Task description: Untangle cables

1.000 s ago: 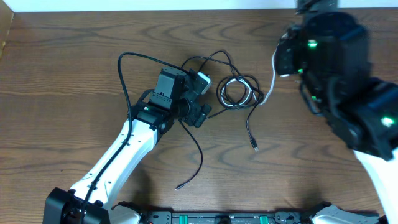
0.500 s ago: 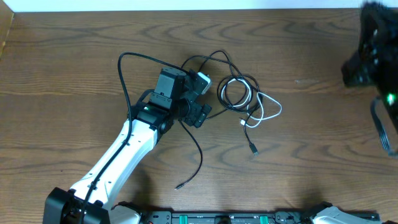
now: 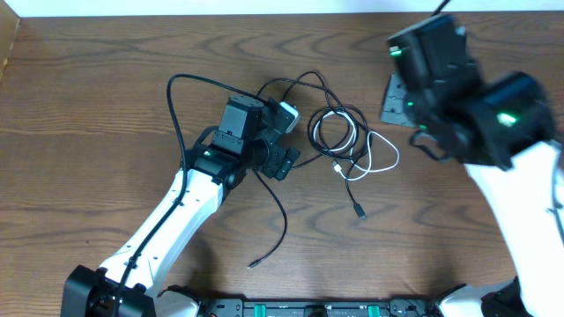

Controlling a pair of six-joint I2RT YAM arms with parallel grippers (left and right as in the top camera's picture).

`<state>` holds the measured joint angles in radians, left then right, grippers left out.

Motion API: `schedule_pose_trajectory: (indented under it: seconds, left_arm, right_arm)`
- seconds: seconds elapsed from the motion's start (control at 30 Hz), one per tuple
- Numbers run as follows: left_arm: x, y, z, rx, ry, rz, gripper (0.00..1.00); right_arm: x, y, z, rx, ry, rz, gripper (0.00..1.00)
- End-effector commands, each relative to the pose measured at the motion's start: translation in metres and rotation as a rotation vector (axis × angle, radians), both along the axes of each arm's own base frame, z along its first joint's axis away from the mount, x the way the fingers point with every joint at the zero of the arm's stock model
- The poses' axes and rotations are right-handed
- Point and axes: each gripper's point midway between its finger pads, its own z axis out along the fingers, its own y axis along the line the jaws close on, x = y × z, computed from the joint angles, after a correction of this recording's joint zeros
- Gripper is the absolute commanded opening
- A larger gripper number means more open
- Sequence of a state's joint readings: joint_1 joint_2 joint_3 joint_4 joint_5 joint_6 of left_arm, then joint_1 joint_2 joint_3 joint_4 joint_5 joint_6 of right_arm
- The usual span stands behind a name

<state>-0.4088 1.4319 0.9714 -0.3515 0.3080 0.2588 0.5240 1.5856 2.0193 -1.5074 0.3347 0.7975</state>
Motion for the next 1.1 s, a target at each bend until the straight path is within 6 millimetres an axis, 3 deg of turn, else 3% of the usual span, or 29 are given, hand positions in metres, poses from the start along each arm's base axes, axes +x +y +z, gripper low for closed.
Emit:
schedule_pose_trajectory:
  seconds: [0.0,0.07,0.17,0.33,0.47,0.73,1.07]
  left_arm:
    - [0.001,-0.001,0.0,-0.001,0.002,0.006,0.84]
    - [0.001,-0.001,0.0,-0.001,0.002,0.006,0.84]
    - [0.001,-0.001,0.0,-0.001,0.002,0.006,0.84]
    - [0.001,-0.001,0.0,-0.001,0.002,0.006,0.84]
    - [0.001,-0.001,0.0,-0.001,0.003,0.006,0.84]
    - [0.001,-0.001,0.0,-0.001,0.003,0.006,0.84]
    - [0.001,-0.001,0.0,-0.001,0.003,0.006,0.84]
  right_arm:
    - [-0.01,-0.008,-0.035,0.247,0.044,-0.515,0.61]
    - [-0.014,-0.01,-0.065,0.302,0.073,-0.715,0.7]
    - [-0.012,-0.005,-0.107,0.33,0.11,-0.812,0.7]
    - [0.011,0.015,-0.173,0.317,0.087,-0.636,0.6]
    - [0.02,0.031,-0.207,0.277,0.056,-0.419,0.72]
    - [-0.001,0.018,-0.251,0.126,0.123,-0.253,0.82]
    - [-0.009,0.008,-0.274,0.087,0.132,-0.261,0.79]
